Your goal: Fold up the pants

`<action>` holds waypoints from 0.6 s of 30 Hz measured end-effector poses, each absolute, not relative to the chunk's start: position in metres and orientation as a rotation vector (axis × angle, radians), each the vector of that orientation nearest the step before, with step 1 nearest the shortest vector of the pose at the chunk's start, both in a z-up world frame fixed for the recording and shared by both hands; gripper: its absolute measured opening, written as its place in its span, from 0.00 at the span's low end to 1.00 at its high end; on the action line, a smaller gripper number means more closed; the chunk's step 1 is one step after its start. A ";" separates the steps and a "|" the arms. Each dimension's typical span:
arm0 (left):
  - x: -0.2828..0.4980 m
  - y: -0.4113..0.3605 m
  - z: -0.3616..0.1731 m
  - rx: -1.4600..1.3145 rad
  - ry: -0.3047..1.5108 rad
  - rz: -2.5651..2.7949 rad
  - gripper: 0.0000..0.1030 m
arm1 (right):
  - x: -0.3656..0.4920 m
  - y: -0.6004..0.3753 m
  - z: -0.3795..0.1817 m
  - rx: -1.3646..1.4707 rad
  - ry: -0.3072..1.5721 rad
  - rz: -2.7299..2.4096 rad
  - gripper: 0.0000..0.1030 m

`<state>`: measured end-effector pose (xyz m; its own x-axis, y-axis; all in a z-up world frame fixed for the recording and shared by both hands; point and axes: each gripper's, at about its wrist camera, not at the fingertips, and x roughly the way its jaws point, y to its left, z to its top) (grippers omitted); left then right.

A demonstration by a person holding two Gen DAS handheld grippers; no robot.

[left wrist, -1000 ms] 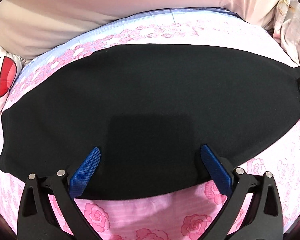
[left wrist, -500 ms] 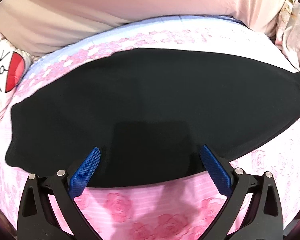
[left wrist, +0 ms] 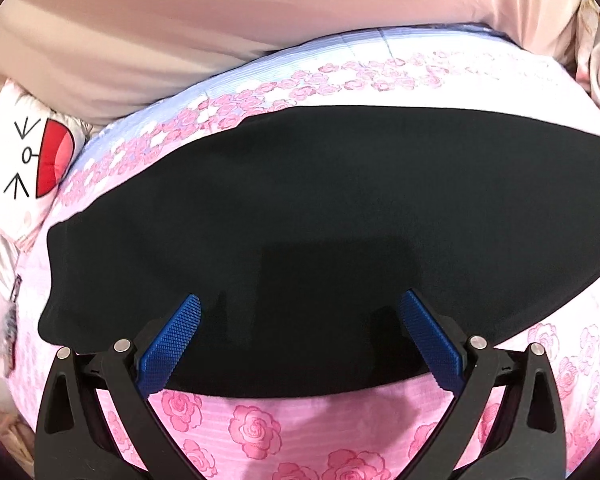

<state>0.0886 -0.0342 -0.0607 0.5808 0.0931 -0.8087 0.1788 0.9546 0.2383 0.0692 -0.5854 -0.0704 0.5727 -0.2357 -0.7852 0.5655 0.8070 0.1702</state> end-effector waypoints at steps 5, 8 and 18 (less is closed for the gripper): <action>0.092 -0.038 -0.061 0.305 0.942 -0.065 0.95 | 0.017 -0.546 -0.041 0.333 0.765 -0.528 0.15; 0.092 -0.041 -0.061 0.300 0.932 -0.074 0.95 | -0.014 -0.509 -0.036 0.362 0.749 -0.453 0.15; 0.080 -0.031 -0.051 0.270 0.894 -0.086 0.95 | -0.029 -0.423 -0.034 0.382 0.732 -0.348 0.25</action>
